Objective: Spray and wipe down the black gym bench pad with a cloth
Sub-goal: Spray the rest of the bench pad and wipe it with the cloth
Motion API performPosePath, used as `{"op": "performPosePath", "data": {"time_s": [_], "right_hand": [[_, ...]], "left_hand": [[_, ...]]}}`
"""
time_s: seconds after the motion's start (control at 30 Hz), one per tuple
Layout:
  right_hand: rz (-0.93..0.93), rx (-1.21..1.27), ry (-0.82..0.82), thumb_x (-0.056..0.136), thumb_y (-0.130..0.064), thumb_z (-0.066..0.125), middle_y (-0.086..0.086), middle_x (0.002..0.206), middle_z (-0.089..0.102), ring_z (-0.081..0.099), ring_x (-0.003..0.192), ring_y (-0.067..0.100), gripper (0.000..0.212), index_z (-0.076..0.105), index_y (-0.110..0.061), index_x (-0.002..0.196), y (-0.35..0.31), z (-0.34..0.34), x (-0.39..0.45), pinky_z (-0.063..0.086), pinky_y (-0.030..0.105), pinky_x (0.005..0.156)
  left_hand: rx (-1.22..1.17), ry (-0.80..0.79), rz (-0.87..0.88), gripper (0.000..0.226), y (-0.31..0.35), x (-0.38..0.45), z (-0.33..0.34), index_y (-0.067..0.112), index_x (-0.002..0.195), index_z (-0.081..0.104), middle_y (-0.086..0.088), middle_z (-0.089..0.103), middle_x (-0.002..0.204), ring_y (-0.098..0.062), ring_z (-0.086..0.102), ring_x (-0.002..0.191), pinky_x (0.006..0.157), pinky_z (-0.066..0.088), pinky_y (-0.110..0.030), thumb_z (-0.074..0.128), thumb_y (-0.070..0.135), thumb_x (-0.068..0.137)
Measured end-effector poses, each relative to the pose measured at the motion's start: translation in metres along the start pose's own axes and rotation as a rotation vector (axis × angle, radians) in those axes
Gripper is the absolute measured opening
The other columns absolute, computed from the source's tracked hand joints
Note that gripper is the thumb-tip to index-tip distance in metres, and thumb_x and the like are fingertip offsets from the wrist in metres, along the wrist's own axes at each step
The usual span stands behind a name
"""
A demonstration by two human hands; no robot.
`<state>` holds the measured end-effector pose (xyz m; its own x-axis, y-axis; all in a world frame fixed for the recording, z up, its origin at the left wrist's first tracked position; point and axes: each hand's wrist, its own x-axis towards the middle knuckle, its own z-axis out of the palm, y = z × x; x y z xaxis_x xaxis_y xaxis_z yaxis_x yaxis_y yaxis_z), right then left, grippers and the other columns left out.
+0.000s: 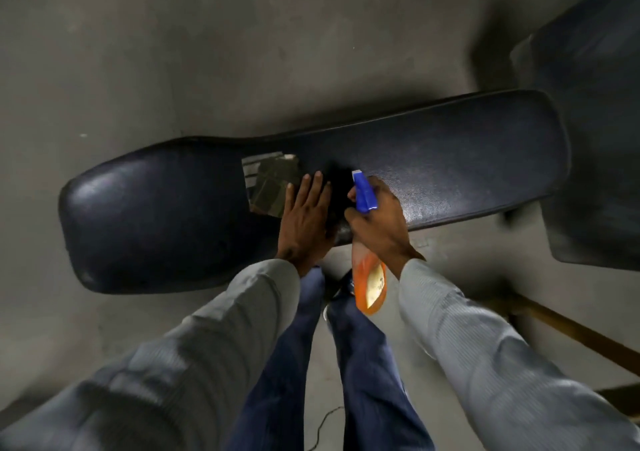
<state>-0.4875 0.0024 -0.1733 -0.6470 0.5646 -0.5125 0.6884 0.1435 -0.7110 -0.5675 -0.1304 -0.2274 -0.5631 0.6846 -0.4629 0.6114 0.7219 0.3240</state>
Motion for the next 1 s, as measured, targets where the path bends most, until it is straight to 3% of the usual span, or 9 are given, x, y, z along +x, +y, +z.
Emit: {"op": "performPosePath", "data": {"time_s": [0.17,0.3,0.5,0.57,0.63,0.7,0.8,0.93,1.0], "right_hand": [[0.005,0.02,0.002,0.08,-0.034,0.069,-0.007,0.103,0.073,0.071,0.098,0.021,0.028,0.063,-0.029,0.107,0.011,0.016,0.01,0.058,0.053,0.095],[-0.073,0.015,0.115,0.086,-0.047,0.079,-0.004,0.092,0.072,0.071,0.088,0.019,0.028,0.066,-0.025,0.097,0.027,0.017,0.018,0.06,0.05,0.088],[-0.242,-0.07,0.203,0.094,-0.079,0.054,-0.006,0.074,0.058,0.059,0.071,0.013,0.062,0.058,-0.019,0.079,0.035,0.015,0.013,0.055,0.038,0.075],[-0.281,-0.073,0.228,0.099,-0.076,0.048,-0.004,0.076,0.057,0.058,0.071,0.015,0.061,0.057,-0.02,0.078,0.038,0.017,0.007,0.054,0.039,0.074],[-0.298,-0.082,0.301,0.104,-0.063,0.052,0.0,0.082,0.058,0.059,0.072,0.018,0.044,0.053,-0.026,0.081,0.039,0.022,0.003,0.054,0.042,0.072],[-0.263,-0.055,0.36,0.105,-0.054,0.055,0.002,0.087,0.058,0.061,0.074,0.02,0.03,0.052,-0.029,0.089,0.04,0.033,0.003,0.056,0.043,0.074],[-0.208,-0.008,0.413,0.105,-0.051,0.059,0.003,0.087,0.059,0.062,0.077,0.024,0.032,0.055,-0.021,0.095,0.043,0.046,0.003,0.057,0.051,0.075],[-0.171,0.134,0.515,0.106,-0.047,0.061,0.003,0.083,0.057,0.059,0.075,0.021,0.036,0.057,-0.016,0.088,0.04,0.044,0.002,0.053,0.05,0.074],[-0.148,0.219,0.56,0.103,-0.047,0.062,0.0,0.081,0.054,0.057,0.077,0.025,0.03,0.056,-0.027,0.081,0.039,0.037,0.001,0.052,0.055,0.077]], "left_hand": [[0.084,0.114,0.087,0.091,-0.016,-0.004,0.023,0.013,0.171,0.018,-0.012,0.007,0.181,-0.032,0.006,0.168,0.136,0.002,-0.054,0.061,0.051,0.101],[0.111,0.279,0.086,0.081,-0.012,-0.001,0.036,0.006,0.163,0.04,-0.02,0.026,0.175,-0.039,0.023,0.164,0.133,0.016,-0.06,0.059,0.052,0.099],[0.153,0.411,0.027,0.083,-0.007,0.017,0.055,-0.001,0.16,0.042,-0.028,0.028,0.172,-0.043,0.023,0.163,0.134,0.006,-0.06,0.034,0.06,0.104],[0.208,0.439,0.05,0.081,-0.014,0.018,0.065,0.001,0.162,0.039,-0.027,0.024,0.174,-0.042,0.02,0.164,0.134,0.001,-0.058,0.038,0.058,0.105],[0.253,0.46,0.055,0.081,-0.016,0.02,0.073,0.002,0.163,0.036,-0.026,0.023,0.174,-0.041,0.019,0.164,0.135,-0.001,-0.058,0.041,0.058,0.105],[0.284,0.476,0.03,0.08,-0.015,0.022,0.075,0.004,0.164,0.036,-0.025,0.024,0.174,-0.04,0.02,0.164,0.135,0.0,-0.058,0.034,0.059,0.106],[0.271,0.469,-0.002,0.08,-0.011,0.022,0.072,0.005,0.163,0.039,-0.024,0.026,0.174,-0.038,0.02,0.164,0.135,0.003,-0.058,0.019,0.058,0.106],[0.27,0.507,0.042,0.079,-0.016,0.022,0.073,0.004,0.162,0.039,-0.026,0.028,0.173,-0.04,0.023,0.163,0.135,0.003,-0.058,0.038,0.058,0.104],[0.286,0.518,0.048,0.08,-0.017,0.022,0.074,0.004,0.163,0.038,-0.026,0.027,0.173,-0.04,0.024,0.163,0.135,0.003,-0.058,0.044,0.058,0.104]]}}
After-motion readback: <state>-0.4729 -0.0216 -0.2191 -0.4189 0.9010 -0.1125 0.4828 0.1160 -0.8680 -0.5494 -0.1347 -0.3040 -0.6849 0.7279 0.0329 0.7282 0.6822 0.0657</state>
